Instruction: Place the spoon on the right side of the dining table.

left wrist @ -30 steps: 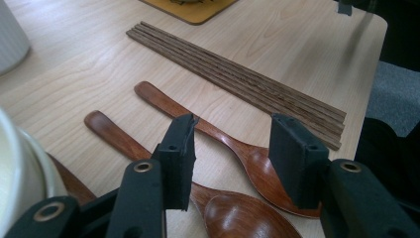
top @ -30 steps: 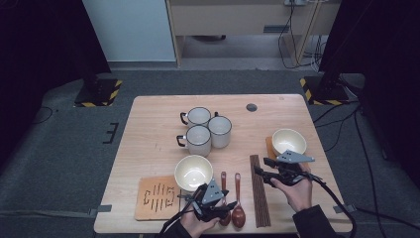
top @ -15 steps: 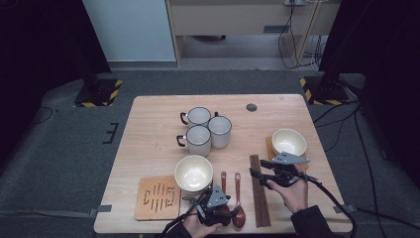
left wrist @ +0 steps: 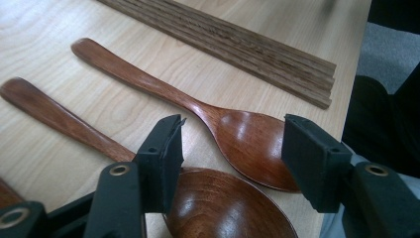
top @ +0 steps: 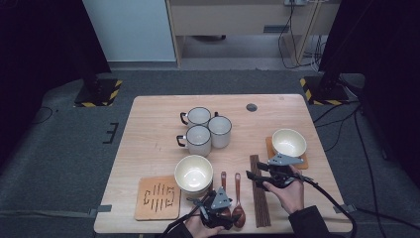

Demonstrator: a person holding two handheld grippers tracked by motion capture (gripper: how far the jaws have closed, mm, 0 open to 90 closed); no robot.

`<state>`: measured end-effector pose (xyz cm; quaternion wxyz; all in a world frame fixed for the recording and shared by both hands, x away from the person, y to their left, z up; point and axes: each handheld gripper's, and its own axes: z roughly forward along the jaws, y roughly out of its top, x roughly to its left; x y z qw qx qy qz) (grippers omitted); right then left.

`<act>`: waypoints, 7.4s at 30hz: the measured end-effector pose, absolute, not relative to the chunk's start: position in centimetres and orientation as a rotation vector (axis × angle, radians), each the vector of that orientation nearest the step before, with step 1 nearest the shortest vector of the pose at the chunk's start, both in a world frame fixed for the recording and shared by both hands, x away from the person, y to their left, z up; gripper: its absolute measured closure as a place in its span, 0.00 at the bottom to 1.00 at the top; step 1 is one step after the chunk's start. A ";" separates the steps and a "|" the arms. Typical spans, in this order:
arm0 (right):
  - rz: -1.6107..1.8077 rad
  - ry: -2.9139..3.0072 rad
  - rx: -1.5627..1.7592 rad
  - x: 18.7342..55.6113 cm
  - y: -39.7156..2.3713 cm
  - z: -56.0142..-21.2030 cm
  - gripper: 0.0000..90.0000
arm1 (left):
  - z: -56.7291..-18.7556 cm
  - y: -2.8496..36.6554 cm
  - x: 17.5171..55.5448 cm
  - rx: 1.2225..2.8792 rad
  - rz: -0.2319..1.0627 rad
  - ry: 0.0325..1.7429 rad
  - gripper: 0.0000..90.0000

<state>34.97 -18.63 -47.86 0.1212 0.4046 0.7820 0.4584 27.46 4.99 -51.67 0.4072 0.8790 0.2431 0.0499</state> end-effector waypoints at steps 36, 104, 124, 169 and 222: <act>1.291 2.413 1.225 35.2 -16.1 -50.0 0.40 | -52.9 3.9 27.2 2.256 0.117 0.547 0.37; 1.448 2.498 1.283 35.6 -15.4 -50.6 0.74 | -53.2 4.2 27.6 2.228 0.152 0.559 0.37; 1.570 2.429 1.266 35.3 -16.1 -49.3 0.81 | -53.2 4.3 28.1 2.207 0.152 0.604 0.37; 1.746 2.290 1.329 34.7 -16.7 -48.2 0.93 | -53.2 4.3 28.3 2.218 0.174 0.602 0.39; 1.801 1.980 1.245 35.8 -19.9 -44.7 0.94 | -46.6 7.5 28.1 1.939 0.281 0.618 0.61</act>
